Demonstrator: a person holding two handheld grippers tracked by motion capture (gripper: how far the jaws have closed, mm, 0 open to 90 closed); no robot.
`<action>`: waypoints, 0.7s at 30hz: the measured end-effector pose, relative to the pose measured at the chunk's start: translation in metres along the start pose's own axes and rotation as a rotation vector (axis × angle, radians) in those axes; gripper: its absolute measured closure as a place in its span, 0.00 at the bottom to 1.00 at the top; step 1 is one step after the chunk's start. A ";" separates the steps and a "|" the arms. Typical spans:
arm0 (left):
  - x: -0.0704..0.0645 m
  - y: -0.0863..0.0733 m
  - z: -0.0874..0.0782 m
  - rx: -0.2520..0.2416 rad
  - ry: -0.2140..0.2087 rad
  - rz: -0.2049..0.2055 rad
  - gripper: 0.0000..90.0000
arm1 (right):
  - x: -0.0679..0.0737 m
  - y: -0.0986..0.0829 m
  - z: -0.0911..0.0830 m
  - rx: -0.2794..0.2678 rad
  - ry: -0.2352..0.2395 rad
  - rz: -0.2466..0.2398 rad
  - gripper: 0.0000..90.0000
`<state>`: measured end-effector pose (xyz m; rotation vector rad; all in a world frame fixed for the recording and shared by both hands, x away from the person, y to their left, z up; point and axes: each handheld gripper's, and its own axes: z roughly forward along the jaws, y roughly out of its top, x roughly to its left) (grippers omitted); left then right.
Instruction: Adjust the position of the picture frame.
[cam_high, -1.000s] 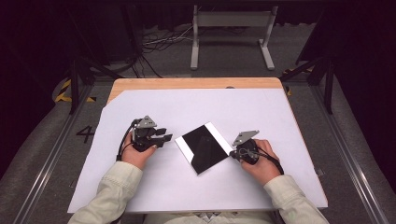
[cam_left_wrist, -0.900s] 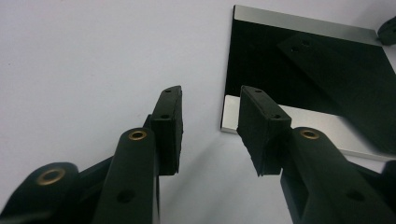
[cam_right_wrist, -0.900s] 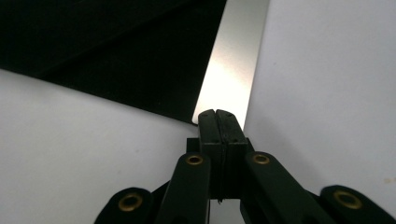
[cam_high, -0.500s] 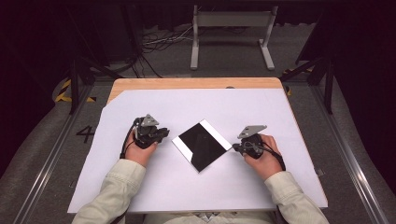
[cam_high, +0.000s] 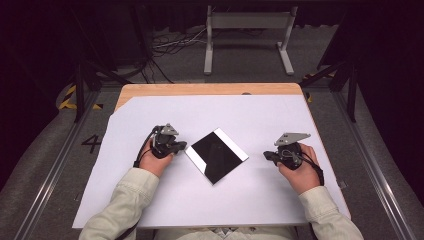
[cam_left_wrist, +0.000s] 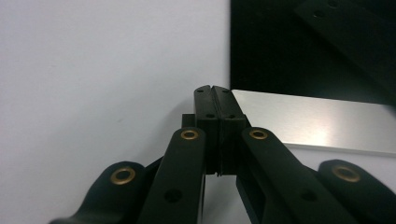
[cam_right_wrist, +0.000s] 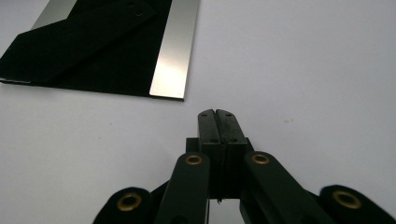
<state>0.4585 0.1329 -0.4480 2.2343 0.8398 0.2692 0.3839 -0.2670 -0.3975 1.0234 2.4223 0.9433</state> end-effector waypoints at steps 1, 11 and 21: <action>-0.002 0.001 0.000 0.007 0.012 0.006 1.00 | -0.001 0.000 -0.001 -0.001 -0.001 0.004 1.00; -0.020 0.000 -0.005 0.065 -0.111 0.017 1.00 | -0.004 0.000 -0.004 -0.009 -0.001 0.006 1.00; -0.059 0.008 0.000 0.133 -0.241 0.119 1.00 | -0.007 -0.001 -0.009 -0.008 0.000 0.017 1.00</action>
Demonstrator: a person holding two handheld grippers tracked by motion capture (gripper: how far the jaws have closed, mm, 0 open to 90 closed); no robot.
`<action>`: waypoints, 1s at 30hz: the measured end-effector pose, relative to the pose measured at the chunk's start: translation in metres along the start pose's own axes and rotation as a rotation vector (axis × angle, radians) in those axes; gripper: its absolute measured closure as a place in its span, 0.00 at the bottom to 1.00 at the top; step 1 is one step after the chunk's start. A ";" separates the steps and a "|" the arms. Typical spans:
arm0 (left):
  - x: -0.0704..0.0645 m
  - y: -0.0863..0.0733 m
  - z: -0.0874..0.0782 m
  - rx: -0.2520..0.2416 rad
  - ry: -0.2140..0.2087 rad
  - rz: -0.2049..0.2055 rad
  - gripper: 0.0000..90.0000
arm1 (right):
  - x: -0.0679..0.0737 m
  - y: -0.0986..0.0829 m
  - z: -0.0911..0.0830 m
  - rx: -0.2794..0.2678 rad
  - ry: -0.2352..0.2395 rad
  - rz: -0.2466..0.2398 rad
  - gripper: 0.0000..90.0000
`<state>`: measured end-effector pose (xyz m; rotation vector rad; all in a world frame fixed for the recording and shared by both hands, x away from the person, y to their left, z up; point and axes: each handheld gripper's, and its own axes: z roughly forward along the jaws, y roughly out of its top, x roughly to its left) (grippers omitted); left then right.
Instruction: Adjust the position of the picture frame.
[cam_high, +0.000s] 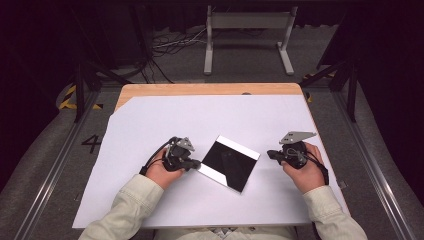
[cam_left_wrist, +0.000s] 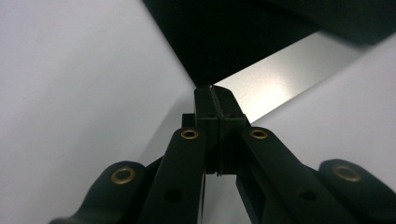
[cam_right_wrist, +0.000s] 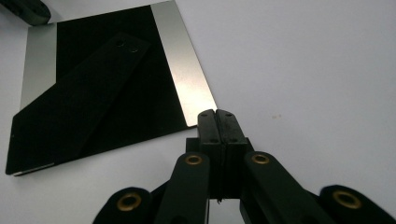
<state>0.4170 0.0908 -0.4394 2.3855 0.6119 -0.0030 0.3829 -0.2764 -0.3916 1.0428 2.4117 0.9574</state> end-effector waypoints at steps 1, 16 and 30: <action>-0.002 0.001 0.001 -0.001 -0.008 0.003 1.00 | -0.001 0.000 0.000 0.002 0.002 0.004 1.00; -0.026 0.009 0.014 0.018 -0.129 0.080 1.00 | -0.011 -0.004 -0.005 0.018 0.001 0.048 1.00; -0.051 0.022 0.035 -0.007 -0.201 0.159 1.00 | -0.016 -0.004 -0.014 -0.006 -0.004 0.064 1.00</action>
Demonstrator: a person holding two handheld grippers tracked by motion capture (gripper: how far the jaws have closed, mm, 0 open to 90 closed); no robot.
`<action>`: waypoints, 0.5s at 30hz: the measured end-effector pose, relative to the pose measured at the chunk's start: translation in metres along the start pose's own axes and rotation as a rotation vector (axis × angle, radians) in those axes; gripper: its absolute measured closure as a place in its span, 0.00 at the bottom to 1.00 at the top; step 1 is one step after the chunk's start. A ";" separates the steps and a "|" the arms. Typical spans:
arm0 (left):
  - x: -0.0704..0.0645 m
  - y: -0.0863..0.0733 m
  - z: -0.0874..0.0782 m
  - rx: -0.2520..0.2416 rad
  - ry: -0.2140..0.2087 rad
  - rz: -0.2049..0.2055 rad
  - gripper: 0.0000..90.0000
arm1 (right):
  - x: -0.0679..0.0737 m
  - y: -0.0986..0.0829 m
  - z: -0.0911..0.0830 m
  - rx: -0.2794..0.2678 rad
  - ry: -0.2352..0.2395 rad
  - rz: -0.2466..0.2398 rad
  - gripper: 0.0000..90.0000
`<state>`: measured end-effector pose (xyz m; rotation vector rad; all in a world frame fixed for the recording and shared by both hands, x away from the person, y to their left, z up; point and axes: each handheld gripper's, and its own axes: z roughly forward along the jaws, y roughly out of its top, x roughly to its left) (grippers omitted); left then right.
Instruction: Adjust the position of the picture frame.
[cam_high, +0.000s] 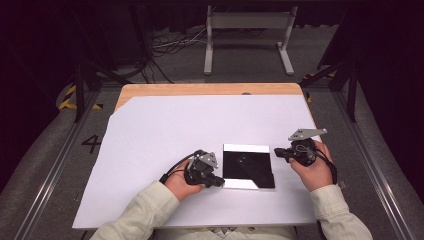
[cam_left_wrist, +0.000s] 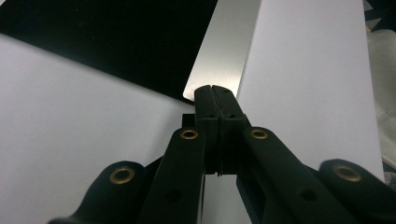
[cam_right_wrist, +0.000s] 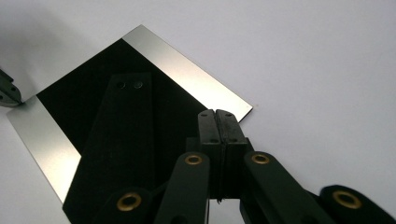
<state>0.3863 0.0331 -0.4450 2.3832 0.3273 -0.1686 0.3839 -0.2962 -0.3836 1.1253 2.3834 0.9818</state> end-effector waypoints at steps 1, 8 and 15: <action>0.000 0.000 0.000 -0.004 -0.007 -0.007 1.00 | 0.000 0.000 -0.001 -0.002 0.001 0.000 1.00; -0.001 0.001 0.003 -0.014 -0.012 -0.004 0.99 | -0.001 -0.001 -0.002 -0.005 0.000 0.001 1.00; -0.002 0.001 -0.001 -0.029 0.009 0.018 0.93 | 0.000 -0.001 -0.006 -0.007 0.007 -0.012 1.00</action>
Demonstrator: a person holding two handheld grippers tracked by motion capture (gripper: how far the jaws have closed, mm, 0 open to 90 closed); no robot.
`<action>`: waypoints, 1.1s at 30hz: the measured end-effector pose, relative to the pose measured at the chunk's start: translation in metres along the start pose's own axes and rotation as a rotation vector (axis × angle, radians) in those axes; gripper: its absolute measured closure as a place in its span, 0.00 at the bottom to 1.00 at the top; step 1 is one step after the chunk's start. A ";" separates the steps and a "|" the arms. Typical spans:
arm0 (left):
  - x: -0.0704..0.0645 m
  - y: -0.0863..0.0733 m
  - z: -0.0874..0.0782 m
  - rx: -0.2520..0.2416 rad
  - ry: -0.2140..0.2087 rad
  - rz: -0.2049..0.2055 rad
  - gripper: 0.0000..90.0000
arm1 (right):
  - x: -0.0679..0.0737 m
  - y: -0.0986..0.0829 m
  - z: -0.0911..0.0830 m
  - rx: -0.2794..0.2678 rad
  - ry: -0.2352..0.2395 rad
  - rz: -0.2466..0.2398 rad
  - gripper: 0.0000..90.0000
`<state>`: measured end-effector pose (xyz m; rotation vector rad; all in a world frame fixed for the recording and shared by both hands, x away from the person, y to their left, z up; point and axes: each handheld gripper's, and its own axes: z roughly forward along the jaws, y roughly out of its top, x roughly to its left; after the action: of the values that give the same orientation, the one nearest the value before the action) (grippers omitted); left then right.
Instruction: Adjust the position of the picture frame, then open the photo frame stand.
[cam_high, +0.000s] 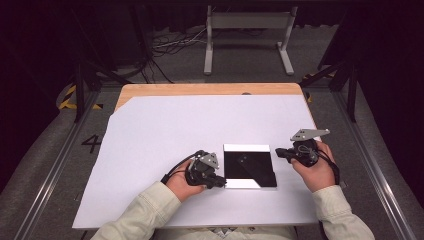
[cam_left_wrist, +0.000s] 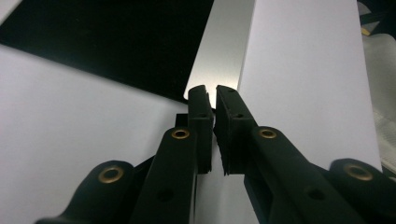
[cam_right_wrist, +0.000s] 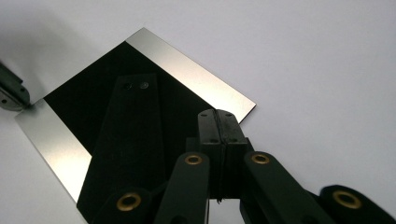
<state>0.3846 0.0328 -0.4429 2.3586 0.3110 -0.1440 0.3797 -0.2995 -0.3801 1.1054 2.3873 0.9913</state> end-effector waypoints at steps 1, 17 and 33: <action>0.000 0.000 -0.005 -0.023 0.014 -0.001 0.92 | 0.000 0.000 -0.001 0.000 0.000 -0.003 1.00; 0.008 -0.017 -0.054 -0.159 0.104 -0.050 0.80 | 0.004 -0.009 -0.010 -0.007 0.033 -0.041 0.95; 0.020 -0.037 -0.077 -0.238 0.218 -0.121 0.69 | 0.014 -0.010 -0.017 0.013 0.093 -0.070 0.81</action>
<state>0.3953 0.1152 -0.4161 2.1218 0.5466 0.0900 0.3556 -0.3012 -0.3753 0.9927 2.4909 1.0255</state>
